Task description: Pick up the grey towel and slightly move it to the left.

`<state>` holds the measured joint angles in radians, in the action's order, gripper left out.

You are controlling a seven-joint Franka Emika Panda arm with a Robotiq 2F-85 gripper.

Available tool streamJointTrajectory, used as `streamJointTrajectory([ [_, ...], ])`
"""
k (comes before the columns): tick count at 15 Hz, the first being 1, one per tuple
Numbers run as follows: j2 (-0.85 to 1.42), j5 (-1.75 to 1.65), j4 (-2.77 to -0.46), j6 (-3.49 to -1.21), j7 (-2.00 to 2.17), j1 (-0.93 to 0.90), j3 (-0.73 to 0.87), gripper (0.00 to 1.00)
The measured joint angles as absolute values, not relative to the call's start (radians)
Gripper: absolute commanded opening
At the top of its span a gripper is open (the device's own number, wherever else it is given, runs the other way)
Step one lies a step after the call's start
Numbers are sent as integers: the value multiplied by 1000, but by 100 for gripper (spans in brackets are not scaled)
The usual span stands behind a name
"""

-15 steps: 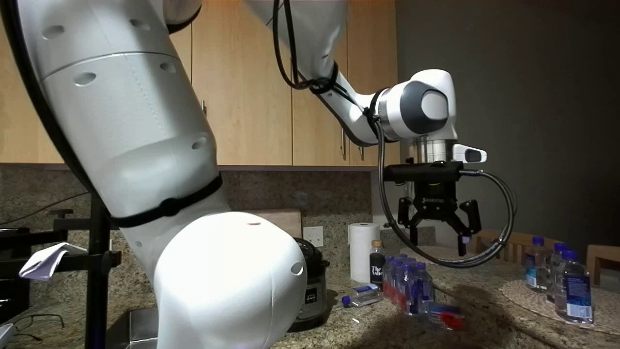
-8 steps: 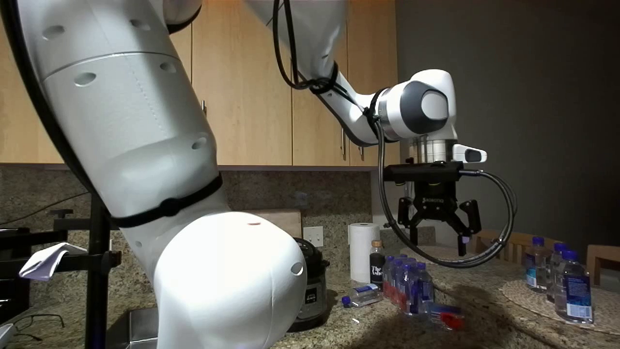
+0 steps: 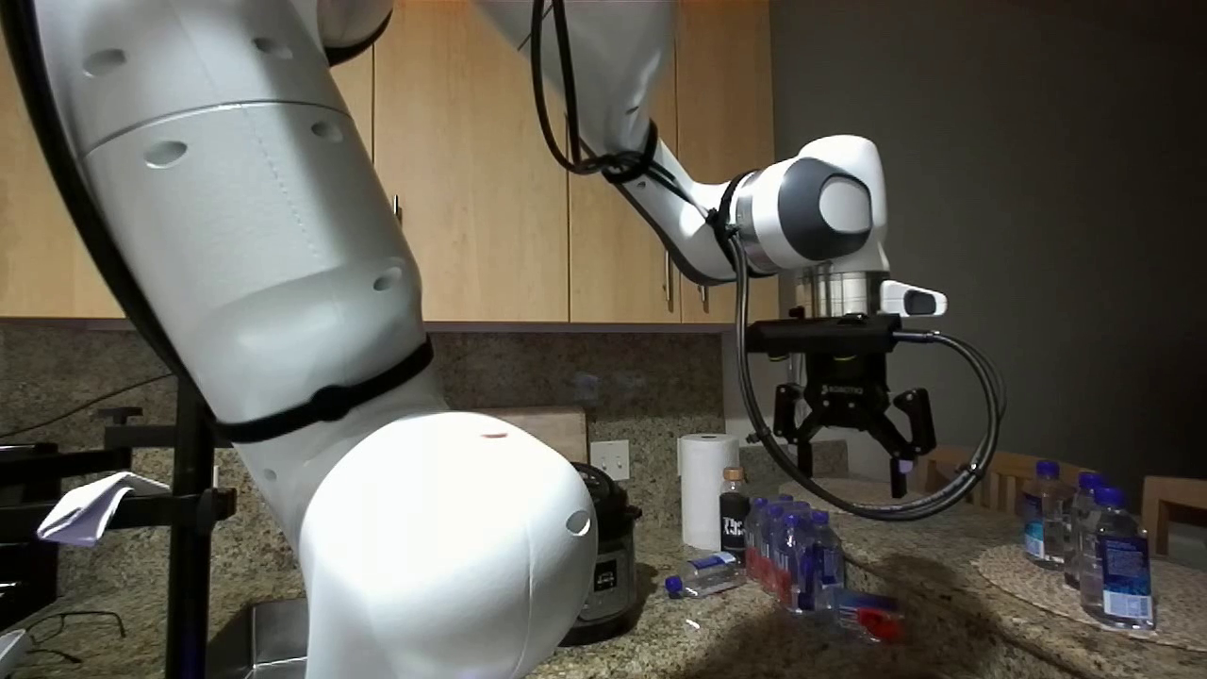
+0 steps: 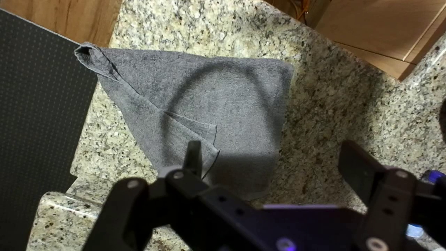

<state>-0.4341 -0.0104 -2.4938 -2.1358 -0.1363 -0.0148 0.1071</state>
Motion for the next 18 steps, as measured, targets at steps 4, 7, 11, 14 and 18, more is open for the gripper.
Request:
streamJointTrajectory([
  [4,-413,6,-2494,-2193,-133,-17,93,100],
  [7,-357,31,-2493,-2310,-129,-19,78,100],
  [11,-231,35,-2470,-2464,-126,-19,63,100],
  [14,-100,32,-2415,-2552,-126,-18,58,100],
  [18,89,5,-2304,-2618,-126,-14,58,100],
])
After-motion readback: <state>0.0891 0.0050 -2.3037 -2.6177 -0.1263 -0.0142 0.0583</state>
